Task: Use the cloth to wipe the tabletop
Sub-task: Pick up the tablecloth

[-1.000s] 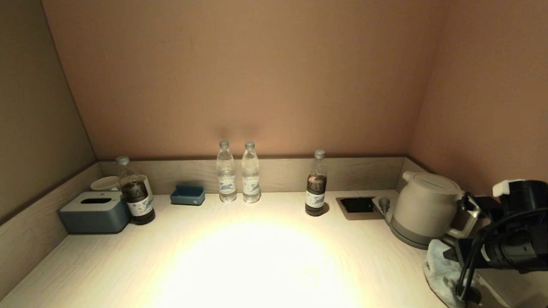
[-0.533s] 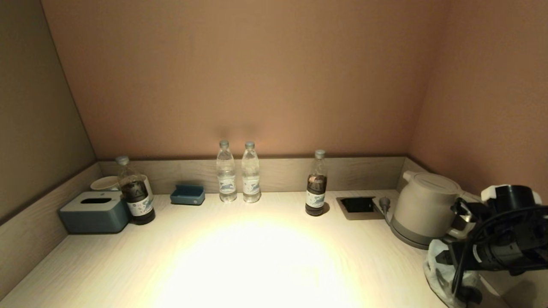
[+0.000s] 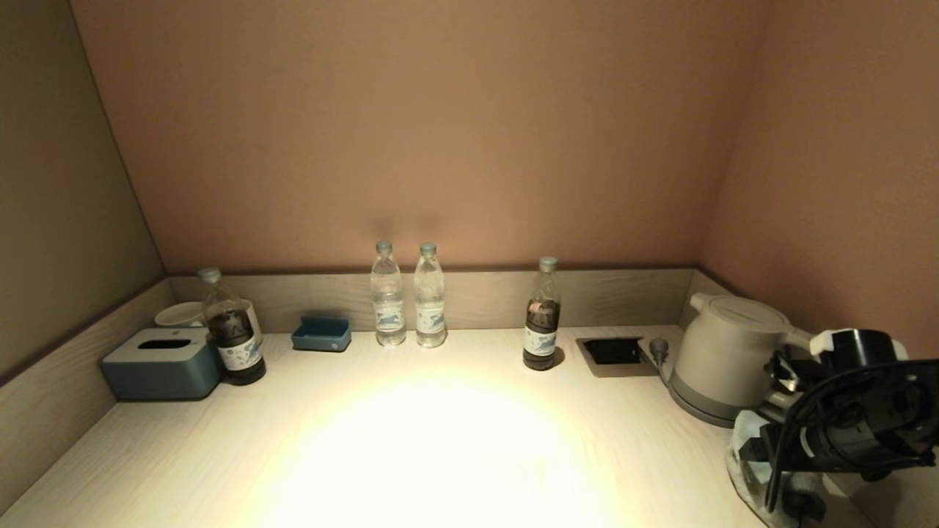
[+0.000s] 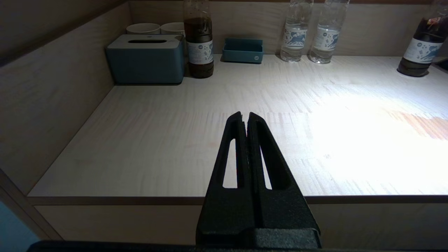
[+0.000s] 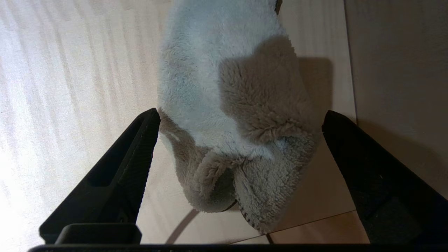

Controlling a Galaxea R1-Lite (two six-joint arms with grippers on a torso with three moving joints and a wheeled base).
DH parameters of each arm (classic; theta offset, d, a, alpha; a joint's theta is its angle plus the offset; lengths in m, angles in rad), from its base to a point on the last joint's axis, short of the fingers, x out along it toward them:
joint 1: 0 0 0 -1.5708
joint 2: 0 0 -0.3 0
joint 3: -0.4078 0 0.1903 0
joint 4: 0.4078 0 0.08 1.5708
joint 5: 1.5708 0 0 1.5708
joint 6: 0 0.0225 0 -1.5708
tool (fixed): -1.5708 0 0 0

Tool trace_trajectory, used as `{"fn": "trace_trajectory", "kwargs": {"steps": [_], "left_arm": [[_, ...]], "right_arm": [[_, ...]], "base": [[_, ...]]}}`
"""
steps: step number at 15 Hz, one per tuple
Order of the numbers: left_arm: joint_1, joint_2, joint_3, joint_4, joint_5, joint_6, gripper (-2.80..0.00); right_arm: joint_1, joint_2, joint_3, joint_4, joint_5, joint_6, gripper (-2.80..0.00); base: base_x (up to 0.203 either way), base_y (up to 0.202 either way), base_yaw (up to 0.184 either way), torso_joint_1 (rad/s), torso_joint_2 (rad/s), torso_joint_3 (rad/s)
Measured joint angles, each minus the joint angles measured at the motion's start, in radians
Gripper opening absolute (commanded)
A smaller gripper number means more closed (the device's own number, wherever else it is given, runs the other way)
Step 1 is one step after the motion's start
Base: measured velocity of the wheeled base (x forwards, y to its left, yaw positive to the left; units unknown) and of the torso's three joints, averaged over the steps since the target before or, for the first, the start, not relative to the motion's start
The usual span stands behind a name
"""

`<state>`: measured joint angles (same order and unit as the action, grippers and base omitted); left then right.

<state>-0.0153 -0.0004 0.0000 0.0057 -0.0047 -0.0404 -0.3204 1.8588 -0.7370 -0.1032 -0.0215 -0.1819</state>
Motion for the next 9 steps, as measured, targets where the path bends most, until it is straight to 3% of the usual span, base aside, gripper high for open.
{"fn": "trace_trajectory", "kwargs": {"steps": [2,3,9], "left_arm": [[0.000,0.000,0.000,0.000,0.000,0.000,-2.80],[0.000,0.000,0.000,0.000,0.000,0.000,-2.80],[0.000,0.000,0.000,0.000,0.000,0.000,-2.80]], "right_arm": [[0.000,0.013,-0.002,-0.004,0.000,0.001,0.00],[0.000,0.019,-0.003,-0.005,0.001,0.001,-2.80],[-0.001,0.038,0.006,-0.030,0.003,0.003,-2.80]], "base": [[0.000,0.000,0.000,0.000,0.00,0.000],[0.000,0.000,0.000,0.000,0.00,0.000],[0.000,0.000,0.000,0.000,0.00,0.000]]}}
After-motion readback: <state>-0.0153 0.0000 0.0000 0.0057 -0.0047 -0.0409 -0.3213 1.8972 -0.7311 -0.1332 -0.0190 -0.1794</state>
